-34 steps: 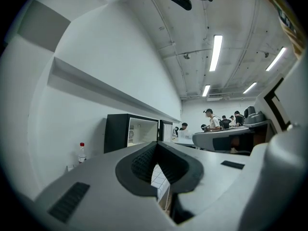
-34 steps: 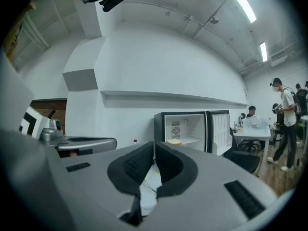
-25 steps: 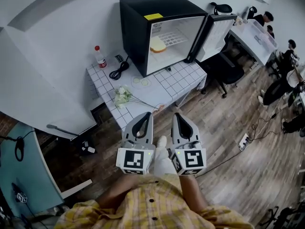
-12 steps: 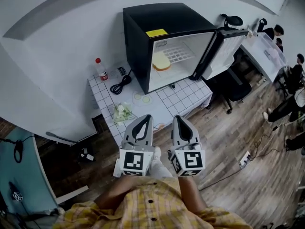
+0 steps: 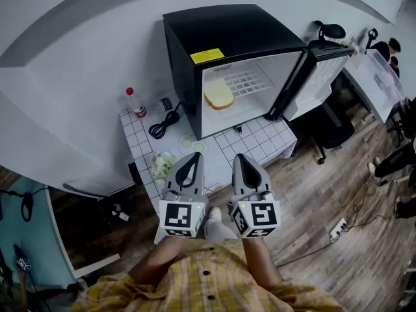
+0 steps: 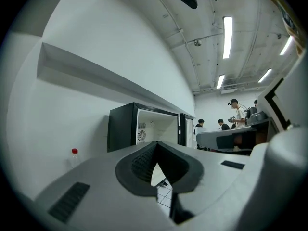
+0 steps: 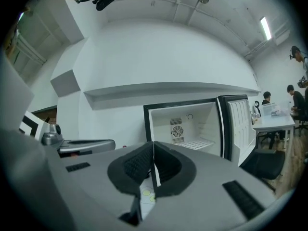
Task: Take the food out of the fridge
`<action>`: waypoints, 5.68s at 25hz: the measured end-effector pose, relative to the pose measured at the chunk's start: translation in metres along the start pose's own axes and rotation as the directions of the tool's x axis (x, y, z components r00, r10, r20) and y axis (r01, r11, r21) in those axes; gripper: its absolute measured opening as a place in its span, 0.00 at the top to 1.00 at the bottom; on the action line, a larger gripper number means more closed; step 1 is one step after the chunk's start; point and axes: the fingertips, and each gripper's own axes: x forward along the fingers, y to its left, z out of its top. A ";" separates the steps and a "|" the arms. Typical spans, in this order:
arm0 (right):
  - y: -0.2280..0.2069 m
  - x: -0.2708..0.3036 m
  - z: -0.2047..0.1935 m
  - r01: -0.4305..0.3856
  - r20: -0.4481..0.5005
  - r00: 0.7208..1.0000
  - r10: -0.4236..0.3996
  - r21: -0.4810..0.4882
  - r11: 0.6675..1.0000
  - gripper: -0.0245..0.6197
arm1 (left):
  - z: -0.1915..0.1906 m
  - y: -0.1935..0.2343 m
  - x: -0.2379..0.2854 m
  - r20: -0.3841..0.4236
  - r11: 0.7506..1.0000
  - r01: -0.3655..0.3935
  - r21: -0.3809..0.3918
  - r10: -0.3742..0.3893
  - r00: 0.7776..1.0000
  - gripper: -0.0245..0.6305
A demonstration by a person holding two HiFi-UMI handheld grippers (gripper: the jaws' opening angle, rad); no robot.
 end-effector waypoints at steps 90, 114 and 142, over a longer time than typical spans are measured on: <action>-0.088 0.224 -0.134 -0.043 0.043 0.987 0.156 0.999 -0.005 0.60 | -0.014 0.043 0.119 -0.080 0.999 -0.049 -0.003 0.049 0.996 0.95; -0.096 0.248 -0.125 -0.025 0.027 0.995 0.091 0.999 -0.026 0.82 | -0.015 0.041 0.114 -0.076 0.999 -0.046 -0.005 0.045 0.996 0.95; -0.060 0.167 -0.038 -0.075 -0.052 0.991 0.126 0.562 0.824 0.82 | -0.005 0.026 0.117 -0.047 1.000 -0.004 -0.019 0.003 0.999 0.95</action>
